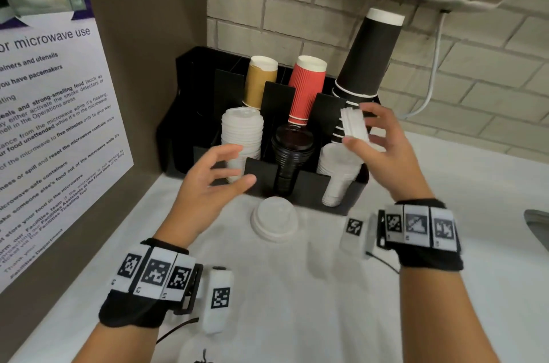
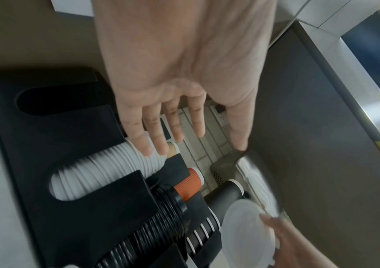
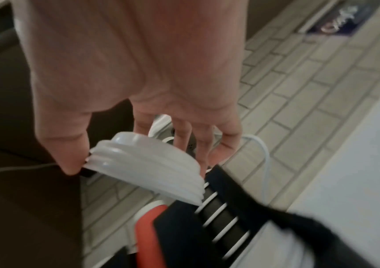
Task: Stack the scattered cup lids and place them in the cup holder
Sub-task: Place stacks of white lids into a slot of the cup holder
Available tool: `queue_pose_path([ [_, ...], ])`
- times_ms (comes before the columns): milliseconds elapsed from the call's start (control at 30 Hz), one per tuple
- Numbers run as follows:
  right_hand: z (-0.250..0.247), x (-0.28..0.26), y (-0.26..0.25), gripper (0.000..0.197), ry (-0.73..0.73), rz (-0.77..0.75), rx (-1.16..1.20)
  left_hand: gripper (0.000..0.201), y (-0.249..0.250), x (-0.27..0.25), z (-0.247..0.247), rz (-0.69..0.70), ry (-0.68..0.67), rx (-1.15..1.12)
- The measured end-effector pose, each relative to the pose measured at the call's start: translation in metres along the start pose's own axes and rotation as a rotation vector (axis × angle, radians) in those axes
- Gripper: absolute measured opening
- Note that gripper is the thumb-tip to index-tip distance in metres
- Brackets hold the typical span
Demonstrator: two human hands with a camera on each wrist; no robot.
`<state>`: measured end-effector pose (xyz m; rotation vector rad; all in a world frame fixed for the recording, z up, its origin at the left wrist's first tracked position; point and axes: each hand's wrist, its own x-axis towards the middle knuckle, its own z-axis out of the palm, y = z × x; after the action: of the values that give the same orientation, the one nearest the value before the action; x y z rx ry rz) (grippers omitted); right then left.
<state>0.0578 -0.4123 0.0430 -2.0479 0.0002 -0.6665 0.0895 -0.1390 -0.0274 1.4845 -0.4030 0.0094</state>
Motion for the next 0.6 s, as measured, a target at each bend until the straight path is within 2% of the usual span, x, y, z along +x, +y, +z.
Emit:
queue_pose_path([
  [100,-0.012,0.02,0.02,0.05,-0.071,0.011,-0.24,0.033,-0.003,0.004,-0.005,0.033,0.065,0.013],
  [333,0.004,0.042,0.041,0.061,-0.358,0.093,-0.585,0.031,-0.006,0.003,-0.005,0.029,0.071,0.03],
  [600,0.014,0.036,0.047,0.068,-0.391,0.129,-0.786,0.029,-0.006,0.0,-0.004,0.015,0.08,0.058],
])
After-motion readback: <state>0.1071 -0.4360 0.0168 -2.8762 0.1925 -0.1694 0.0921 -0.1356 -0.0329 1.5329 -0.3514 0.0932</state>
